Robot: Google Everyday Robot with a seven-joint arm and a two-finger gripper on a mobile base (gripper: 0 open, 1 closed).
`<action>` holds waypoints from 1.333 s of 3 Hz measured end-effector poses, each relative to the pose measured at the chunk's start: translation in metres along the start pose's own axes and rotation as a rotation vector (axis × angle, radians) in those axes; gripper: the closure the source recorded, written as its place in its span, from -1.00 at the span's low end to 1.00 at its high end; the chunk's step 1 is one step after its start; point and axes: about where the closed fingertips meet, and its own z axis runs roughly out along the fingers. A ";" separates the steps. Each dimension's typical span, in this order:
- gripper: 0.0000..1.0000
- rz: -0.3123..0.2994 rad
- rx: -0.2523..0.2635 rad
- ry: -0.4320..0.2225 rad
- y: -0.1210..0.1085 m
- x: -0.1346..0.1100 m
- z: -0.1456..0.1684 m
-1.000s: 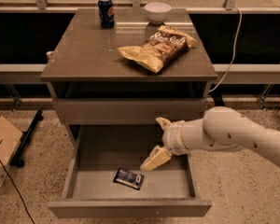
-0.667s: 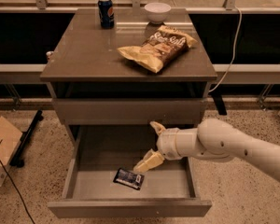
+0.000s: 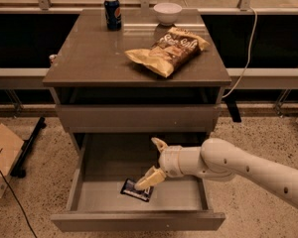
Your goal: Pick rxbar blueberry from middle drawer and place on counter
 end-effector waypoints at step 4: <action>-1.00 0.035 -0.037 -0.054 -0.003 0.086 0.113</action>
Offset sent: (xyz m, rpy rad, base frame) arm 0.0189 0.0387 -0.0784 0.0047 0.0189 0.0121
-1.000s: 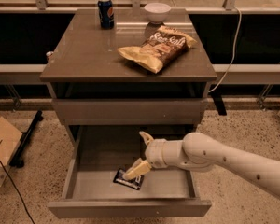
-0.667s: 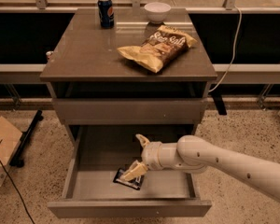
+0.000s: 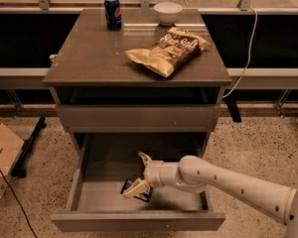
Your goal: Pick rxbar blueberry from middle drawer and place on counter
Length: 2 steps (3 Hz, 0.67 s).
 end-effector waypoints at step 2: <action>-1.00 0.051 -0.007 -0.087 0.006 0.044 0.039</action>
Offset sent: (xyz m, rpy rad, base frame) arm -0.0034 0.0212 -0.0881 0.1454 0.0363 -0.0373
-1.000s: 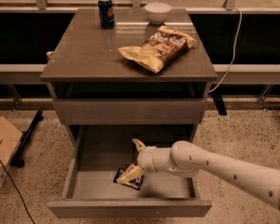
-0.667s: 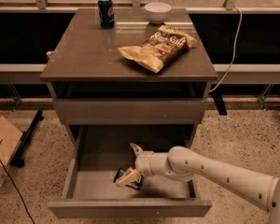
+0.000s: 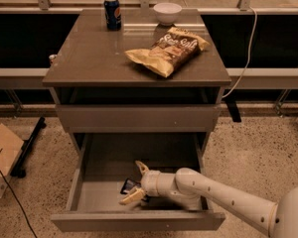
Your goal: Pick rxbar blueberry from middle drawer and place on counter
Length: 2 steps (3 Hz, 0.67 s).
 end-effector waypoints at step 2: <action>-0.66 0.068 0.020 -0.030 0.005 0.033 0.007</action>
Offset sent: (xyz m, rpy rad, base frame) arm -0.0126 -0.0085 -0.0487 0.0626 0.0682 -0.0693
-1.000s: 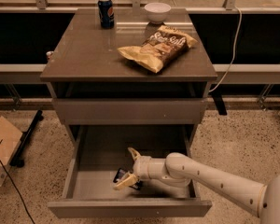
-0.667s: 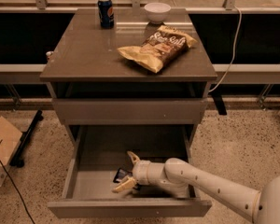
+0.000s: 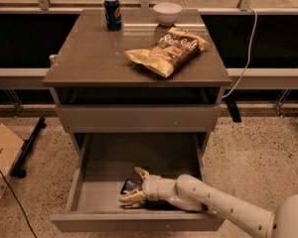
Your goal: Pick rxbar blueberry from middle drawer and place on counter
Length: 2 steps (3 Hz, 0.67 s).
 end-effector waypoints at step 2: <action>0.11 0.023 0.005 0.002 0.003 0.009 0.000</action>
Offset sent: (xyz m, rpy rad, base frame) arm -0.0051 -0.0054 -0.0114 -0.0047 0.0267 -0.0192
